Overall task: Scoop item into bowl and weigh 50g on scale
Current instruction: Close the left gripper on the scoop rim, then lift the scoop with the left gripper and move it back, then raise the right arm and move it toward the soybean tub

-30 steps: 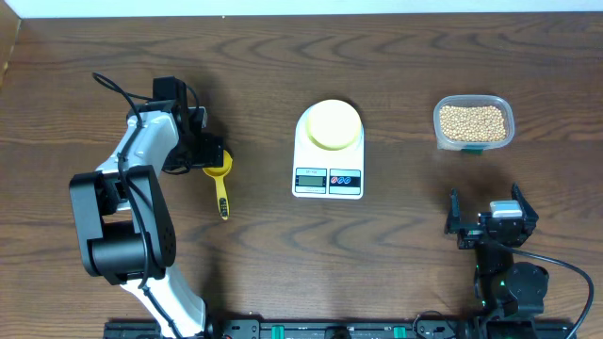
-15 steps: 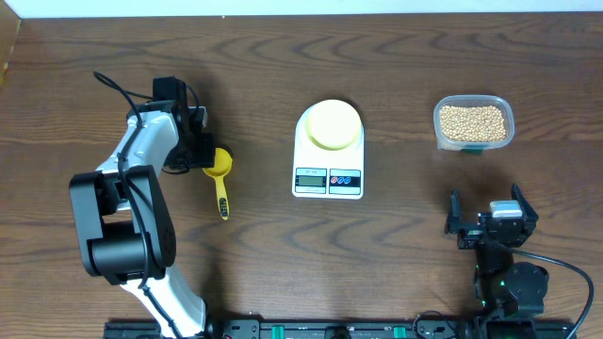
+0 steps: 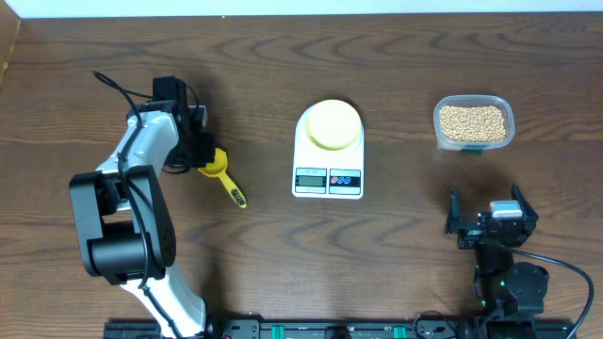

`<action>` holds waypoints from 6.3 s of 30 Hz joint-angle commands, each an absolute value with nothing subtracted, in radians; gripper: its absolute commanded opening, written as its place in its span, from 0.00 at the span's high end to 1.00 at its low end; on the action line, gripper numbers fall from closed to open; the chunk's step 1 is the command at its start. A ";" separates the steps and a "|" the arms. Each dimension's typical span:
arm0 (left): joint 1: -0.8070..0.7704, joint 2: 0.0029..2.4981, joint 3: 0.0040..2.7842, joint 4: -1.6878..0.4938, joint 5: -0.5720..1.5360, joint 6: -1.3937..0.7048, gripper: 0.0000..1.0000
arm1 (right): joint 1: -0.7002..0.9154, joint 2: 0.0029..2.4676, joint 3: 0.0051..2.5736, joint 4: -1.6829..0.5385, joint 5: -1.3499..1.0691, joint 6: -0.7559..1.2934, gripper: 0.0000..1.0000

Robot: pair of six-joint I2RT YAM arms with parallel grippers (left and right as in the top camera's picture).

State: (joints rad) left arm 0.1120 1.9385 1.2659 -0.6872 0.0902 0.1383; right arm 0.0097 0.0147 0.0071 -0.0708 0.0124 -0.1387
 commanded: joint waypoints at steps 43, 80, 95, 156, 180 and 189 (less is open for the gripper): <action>0.112 1.731 1.302 -0.350 0.078 0.048 0.92 | 0.006 0.007 0.006 -0.075 0.016 -0.128 0.01; 0.112 1.730 1.302 -0.025 0.314 -0.560 0.93 | 0.006 0.007 0.006 -0.075 0.016 -0.128 0.01; 0.112 1.730 1.302 -0.014 0.303 -0.563 0.92 | 0.006 0.007 0.006 -0.075 0.016 -0.128 0.01; 0.112 1.730 1.302 0.054 0.303 -0.668 0.92 | 0.006 0.007 0.006 -0.076 -0.017 -0.128 0.01; 0.112 1.730 1.302 0.054 0.303 -0.668 0.92 | 0.006 0.008 0.007 0.206 0.043 0.445 0.01; 0.112 1.730 1.302 0.054 0.303 -0.668 0.92 | 0.006 0.078 0.052 0.213 -0.006 0.502 0.01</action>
State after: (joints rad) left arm 0.1120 1.7496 1.2758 0.0513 0.3058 -0.6586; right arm 0.0097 0.0471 0.0147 0.2123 0.0181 0.4622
